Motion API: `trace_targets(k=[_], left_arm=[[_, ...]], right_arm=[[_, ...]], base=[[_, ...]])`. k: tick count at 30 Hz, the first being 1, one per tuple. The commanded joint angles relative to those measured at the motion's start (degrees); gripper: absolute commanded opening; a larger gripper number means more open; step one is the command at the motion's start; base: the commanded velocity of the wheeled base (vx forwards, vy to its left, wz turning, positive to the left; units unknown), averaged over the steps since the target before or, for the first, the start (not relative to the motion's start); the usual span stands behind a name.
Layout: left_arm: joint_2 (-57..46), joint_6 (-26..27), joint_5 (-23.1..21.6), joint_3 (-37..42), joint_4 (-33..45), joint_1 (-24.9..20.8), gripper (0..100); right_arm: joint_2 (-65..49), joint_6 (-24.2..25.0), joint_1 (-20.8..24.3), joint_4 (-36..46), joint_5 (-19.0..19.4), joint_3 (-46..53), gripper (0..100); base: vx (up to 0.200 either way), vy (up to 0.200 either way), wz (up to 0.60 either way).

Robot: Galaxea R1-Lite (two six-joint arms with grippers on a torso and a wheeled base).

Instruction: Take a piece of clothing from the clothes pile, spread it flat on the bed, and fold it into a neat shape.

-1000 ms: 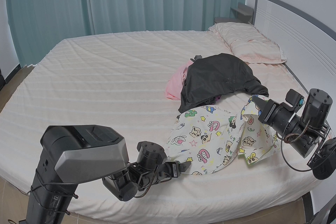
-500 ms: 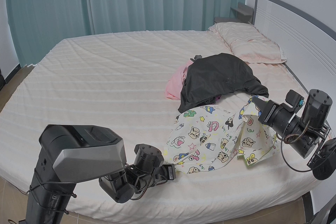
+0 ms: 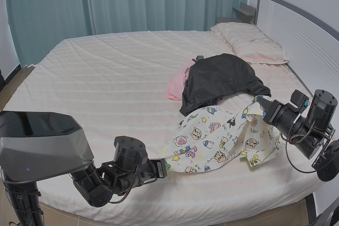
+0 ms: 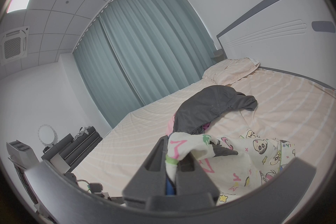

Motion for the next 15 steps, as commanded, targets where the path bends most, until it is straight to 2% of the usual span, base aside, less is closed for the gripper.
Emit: trace_targets(k=[1,9,15], left_arm=[[-7.6,0.0,1.5,1.8,-0.1,-0.3,0],[-9.6,-0.2,3.5,2.4,-0.1,0.1,0],[-14.9,-0.2,3.5,4.4,-0.1,0.4,0]], right_arm=[[-0.6,0.0,-0.2,-0.1,0.0,-0.1,0],[-2.4,-0.1,0.0,-0.1,1.2,-0.4,0],[-1.2,-0.1,0.6,0.0,6.9,-4.0,0]], base=[[0.000,0.000,0.00],[0.000,0.000,0.00],[0.000,0.000,0.00]])
